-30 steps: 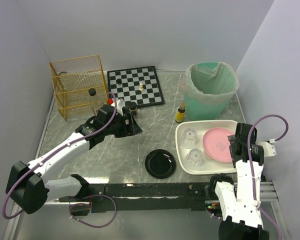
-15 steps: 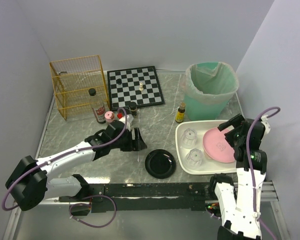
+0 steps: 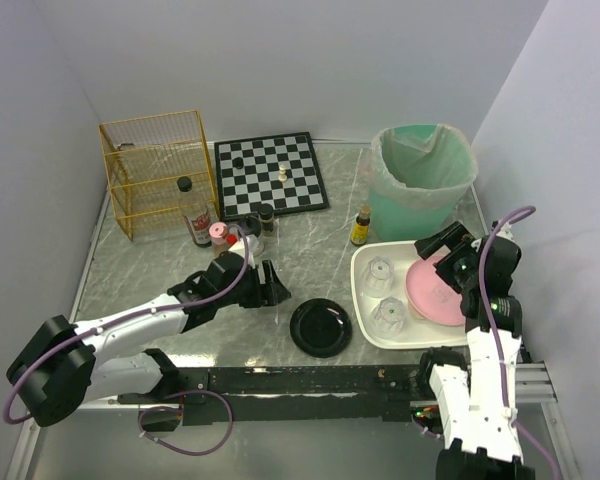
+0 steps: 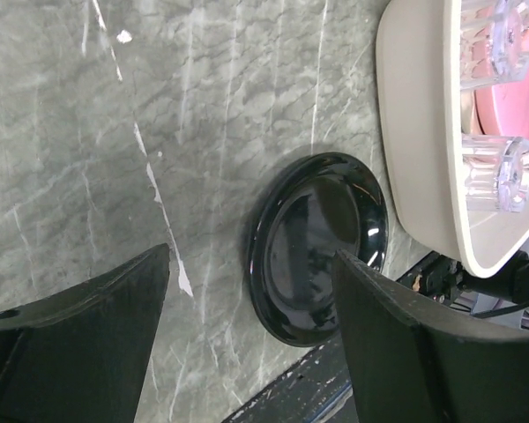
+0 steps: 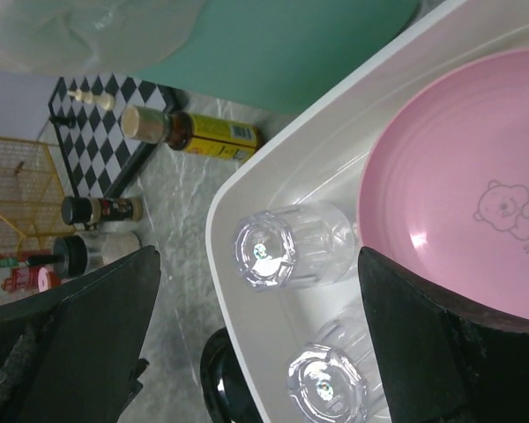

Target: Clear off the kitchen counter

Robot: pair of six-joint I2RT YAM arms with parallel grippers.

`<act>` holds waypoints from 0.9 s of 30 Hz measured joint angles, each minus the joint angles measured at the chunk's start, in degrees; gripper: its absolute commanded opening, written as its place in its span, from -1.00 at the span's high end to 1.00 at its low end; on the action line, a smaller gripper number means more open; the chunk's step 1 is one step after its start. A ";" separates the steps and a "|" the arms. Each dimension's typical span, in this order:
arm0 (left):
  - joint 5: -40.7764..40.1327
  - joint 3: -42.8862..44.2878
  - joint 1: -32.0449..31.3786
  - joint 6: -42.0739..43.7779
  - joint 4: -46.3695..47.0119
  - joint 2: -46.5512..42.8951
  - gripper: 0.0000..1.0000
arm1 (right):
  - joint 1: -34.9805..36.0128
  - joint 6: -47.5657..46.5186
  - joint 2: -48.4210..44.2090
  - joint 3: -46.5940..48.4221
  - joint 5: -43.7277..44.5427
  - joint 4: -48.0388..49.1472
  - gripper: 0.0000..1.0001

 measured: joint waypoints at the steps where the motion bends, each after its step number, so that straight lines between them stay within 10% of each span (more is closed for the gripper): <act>1: -0.04 -0.59 0.00 -0.15 0.72 0.00 -0.53 | 0.00 -0.17 0.81 0.04 -0.55 0.17 -0.99; 27: -3.48 -1.99 -9.53 -0.15 13.27 15.47 -0.09 | 0.04 -2.78 -0.83 -0.59 -4.15 0.74 -0.87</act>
